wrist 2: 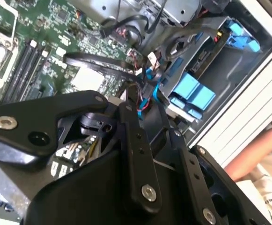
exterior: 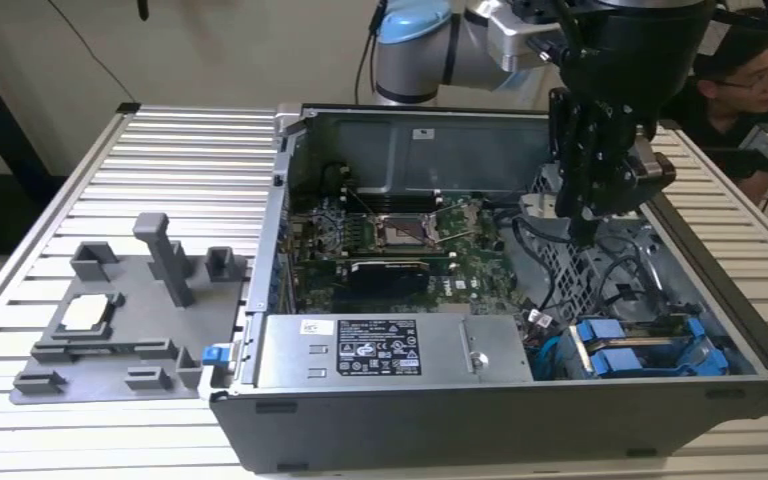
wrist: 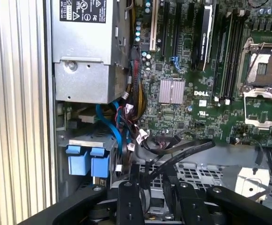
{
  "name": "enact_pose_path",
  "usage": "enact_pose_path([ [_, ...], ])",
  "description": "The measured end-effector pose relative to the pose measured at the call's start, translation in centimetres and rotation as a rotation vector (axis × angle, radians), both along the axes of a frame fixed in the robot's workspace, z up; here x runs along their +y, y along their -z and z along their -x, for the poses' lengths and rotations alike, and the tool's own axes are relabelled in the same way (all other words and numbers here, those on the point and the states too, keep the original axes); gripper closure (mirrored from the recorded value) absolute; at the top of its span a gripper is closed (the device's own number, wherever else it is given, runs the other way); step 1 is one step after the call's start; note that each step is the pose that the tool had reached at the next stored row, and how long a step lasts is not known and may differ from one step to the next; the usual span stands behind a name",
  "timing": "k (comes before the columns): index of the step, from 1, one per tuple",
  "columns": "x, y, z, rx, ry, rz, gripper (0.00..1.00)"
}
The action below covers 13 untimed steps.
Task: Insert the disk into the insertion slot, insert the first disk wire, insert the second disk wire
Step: 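Insert the first disk wire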
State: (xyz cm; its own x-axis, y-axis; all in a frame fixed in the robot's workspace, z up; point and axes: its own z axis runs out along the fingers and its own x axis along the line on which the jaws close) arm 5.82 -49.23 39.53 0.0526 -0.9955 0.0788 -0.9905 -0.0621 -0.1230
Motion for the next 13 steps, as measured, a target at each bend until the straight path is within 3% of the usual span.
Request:
enact_pose_path([
  [5,0.01,0.55,0.00,-0.0045,-0.001,0.0206,0.65],
  [11,0.04,1.07,-0.05,-0.0267,-0.014,0.0321,0.65],
  [13,0.04,1.29,-0.13,-0.0296,-0.018,0.0360,0.65],
])
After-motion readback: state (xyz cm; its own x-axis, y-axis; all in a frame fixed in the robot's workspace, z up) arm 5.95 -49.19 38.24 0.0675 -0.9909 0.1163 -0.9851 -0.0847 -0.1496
